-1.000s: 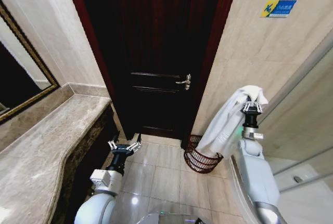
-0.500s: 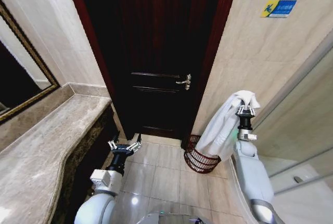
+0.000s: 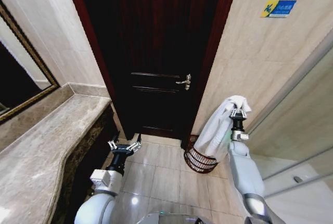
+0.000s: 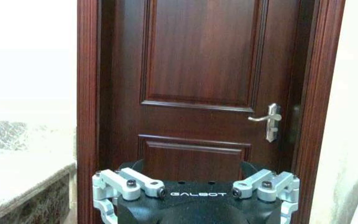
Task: Discard the used towel into the hamper.
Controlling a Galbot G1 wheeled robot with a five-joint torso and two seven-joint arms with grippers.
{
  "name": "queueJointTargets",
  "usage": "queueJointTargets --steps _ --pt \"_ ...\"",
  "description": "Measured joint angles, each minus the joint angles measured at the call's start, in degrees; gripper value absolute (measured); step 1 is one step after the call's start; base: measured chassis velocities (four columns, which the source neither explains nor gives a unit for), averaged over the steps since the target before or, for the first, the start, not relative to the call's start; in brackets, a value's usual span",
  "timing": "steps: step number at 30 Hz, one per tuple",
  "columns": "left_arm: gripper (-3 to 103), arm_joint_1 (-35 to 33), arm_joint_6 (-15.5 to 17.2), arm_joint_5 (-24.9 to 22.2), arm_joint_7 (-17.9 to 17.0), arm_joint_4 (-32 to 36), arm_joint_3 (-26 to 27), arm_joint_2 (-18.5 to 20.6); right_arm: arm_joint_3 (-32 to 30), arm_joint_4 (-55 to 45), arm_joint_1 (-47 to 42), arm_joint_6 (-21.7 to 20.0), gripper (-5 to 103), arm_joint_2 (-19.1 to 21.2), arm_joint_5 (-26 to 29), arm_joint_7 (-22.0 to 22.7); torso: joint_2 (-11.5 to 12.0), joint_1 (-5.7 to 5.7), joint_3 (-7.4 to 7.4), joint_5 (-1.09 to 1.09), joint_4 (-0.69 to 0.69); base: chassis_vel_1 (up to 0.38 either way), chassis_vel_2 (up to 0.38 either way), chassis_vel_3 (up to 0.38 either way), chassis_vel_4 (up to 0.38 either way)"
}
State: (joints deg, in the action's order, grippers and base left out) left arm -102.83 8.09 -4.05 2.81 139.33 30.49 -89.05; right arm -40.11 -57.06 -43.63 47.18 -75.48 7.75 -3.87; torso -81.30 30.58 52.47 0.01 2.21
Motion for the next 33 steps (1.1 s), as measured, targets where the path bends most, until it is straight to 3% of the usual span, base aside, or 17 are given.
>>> queueJointTargets --steps 11,18,33 --pt "100 0.0 0.0 0.0 0.0 0.0 0.0 0.0 -0.1 5.6 -0.3 0.0 11 0.1 0.0 -2.5 0.0 -0.01 0.0 -0.01 0.0 0.0 0.0 0.0 0.0" --pt "100 0.0 0.0 0.0 0.0 0.0 0.0 0.0 -0.1 10.6 -0.4 0.0 11 0.9 3.0 -4.3 0.0 -0.01 0.0 0.0 -0.01 0.0 0.0 0.0 0.0" --pt "100 0.0 0.0 0.0 0.0 0.0 0.0 0.0 -0.6 16.0 7.1 -0.1 11 0.3 1.8 -5.8 0.0 0.0 0.0 -0.02 0.0 0.0 0.0 0.0 0.0"
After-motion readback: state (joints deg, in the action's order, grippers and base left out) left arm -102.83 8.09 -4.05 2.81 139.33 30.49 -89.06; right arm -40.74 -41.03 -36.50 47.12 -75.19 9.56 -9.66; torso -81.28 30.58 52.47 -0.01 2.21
